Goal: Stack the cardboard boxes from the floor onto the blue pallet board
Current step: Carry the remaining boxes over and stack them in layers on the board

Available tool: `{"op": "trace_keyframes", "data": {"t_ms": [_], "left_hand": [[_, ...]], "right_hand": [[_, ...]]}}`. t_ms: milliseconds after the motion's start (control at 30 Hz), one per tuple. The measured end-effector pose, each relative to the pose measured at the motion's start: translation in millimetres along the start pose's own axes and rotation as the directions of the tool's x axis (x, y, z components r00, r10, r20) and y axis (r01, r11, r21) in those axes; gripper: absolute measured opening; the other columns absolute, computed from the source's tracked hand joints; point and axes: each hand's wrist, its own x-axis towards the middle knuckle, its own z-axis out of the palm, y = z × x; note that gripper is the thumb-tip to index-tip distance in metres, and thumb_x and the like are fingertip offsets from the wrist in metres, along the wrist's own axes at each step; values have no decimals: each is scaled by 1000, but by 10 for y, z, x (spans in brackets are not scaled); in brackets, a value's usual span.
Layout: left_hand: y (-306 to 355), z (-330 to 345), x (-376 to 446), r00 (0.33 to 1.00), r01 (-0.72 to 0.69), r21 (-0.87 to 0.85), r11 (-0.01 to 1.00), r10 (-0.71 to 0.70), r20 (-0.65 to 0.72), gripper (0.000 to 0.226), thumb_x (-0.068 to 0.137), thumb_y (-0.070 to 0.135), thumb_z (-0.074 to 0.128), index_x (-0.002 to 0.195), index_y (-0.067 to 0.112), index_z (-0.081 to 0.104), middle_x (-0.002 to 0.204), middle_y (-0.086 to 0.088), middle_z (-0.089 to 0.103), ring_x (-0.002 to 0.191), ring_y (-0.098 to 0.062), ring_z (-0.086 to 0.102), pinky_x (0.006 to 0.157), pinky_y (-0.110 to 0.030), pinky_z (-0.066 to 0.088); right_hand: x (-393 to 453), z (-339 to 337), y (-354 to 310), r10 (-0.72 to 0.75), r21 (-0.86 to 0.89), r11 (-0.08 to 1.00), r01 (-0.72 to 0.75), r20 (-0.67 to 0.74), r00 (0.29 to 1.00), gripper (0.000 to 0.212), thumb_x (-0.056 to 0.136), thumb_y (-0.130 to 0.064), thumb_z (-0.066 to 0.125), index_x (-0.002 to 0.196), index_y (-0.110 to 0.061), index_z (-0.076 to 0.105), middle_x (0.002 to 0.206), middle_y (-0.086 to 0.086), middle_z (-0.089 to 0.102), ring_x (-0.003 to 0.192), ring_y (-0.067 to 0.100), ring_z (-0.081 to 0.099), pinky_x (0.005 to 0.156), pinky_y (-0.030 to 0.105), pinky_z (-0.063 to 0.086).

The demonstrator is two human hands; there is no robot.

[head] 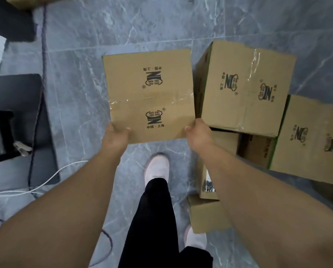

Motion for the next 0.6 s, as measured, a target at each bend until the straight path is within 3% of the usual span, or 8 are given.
{"op": "trace_keyframes", "data": {"t_ms": [167, 333, 600], "left_hand": [[27, -88, -195, 999, -37, -79, 996, 35, -24, 53, 85, 15, 59, 134, 16, 40, 110, 2, 52, 102, -19, 51, 85, -29, 38], [97, -363, -821, 997, -72, -102, 992, 70, -28, 53, 83, 11, 61, 132, 16, 41, 108, 3, 53, 98, -18, 51, 83, -30, 38], [182, -892, -2530, 984, -171, -160, 972, 177, 22, 58, 81, -1, 56, 132, 21, 40, 105, 6, 53, 98, -18, 51, 81, -30, 38]], "right_hand": [[-177, 11, 60, -26, 34, 999, 25, 27, 999, 28, 95, -17, 45, 119, -3, 46, 120, 19, 56, 110, 34, 53, 81, 29, 39], [-776, -278, 164, -43, 68, 997, 38, 70, 997, 26, 93, -16, 44, 116, -4, 46, 118, 20, 58, 108, 34, 54, 74, 27, 35], [-2401, -1210, 398, -167, 116, 979, 168, -16, 986, 29, 95, -17, 43, 121, -6, 47, 118, 16, 59, 107, 33, 55, 81, 32, 41]]}}
